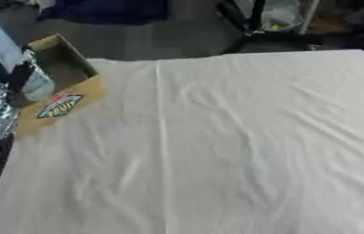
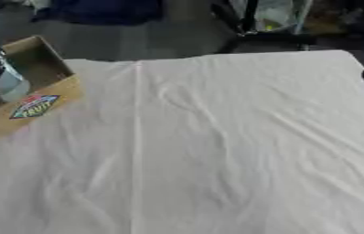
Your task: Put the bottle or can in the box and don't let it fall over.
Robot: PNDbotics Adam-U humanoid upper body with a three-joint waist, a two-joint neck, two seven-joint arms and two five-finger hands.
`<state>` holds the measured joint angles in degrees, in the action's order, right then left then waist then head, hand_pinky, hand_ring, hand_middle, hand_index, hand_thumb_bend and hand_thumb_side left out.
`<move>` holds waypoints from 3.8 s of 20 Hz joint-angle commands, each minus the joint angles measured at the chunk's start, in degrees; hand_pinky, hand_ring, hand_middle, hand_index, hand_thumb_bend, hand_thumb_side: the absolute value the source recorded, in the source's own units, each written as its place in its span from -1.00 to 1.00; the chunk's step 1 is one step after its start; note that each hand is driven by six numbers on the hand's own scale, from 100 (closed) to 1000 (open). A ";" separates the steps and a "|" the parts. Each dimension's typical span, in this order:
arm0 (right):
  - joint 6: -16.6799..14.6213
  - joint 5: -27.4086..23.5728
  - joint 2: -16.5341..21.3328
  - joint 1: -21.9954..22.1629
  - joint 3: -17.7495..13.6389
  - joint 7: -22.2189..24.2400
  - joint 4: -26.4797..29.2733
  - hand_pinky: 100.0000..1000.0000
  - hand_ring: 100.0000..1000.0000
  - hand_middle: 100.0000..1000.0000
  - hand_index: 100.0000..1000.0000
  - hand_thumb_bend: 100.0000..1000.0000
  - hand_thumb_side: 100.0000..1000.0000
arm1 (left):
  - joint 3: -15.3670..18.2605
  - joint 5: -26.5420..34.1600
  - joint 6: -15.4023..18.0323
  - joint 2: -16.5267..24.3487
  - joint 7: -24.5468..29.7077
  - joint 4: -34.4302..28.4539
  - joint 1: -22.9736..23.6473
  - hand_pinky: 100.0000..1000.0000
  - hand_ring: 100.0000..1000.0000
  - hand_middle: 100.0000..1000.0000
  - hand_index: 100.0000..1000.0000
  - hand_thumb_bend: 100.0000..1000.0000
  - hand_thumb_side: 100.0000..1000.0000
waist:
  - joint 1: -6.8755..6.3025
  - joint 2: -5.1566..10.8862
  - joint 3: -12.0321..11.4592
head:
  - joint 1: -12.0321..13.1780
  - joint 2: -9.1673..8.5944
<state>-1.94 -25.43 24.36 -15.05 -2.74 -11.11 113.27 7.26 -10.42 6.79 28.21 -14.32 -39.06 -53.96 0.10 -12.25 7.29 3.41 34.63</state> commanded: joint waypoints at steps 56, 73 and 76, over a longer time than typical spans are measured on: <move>-0.28 0.31 1.61 0.80 -0.52 -0.13 1.32 1.00 1.00 0.89 1.00 -1.00 -0.18 | 3.09 -2.05 -9.09 4.16 16.93 -42.35 20.80 1.00 1.00 1.00 0.74 -1.00 0.33 | -0.37 2.03 -1.87 | -1.18 -0.19; -0.51 -0.07 1.78 0.95 -1.01 -0.73 1.32 1.00 1.00 0.89 1.00 -1.00 -0.18 | 5.54 -10.83 -14.67 4.47 22.09 -32.43 23.18 1.00 1.00 1.00 -0.22 -1.00 0.84 | -0.44 2.11 -1.96 | -0.82 -0.29; -0.52 -0.13 1.89 0.97 -1.05 -0.82 1.32 1.00 1.00 0.89 1.00 -1.00 -0.18 | 5.39 -13.39 -12.74 5.05 24.73 -32.15 23.58 1.00 1.00 1.00 -0.12 -1.00 0.81 | -0.56 2.22 -2.01 | -0.79 -0.05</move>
<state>-2.38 -25.43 24.48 -13.59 -3.16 -11.76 113.27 12.77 -22.39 -6.39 31.83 9.09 -71.81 -30.63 -0.54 -11.05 5.29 2.44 34.52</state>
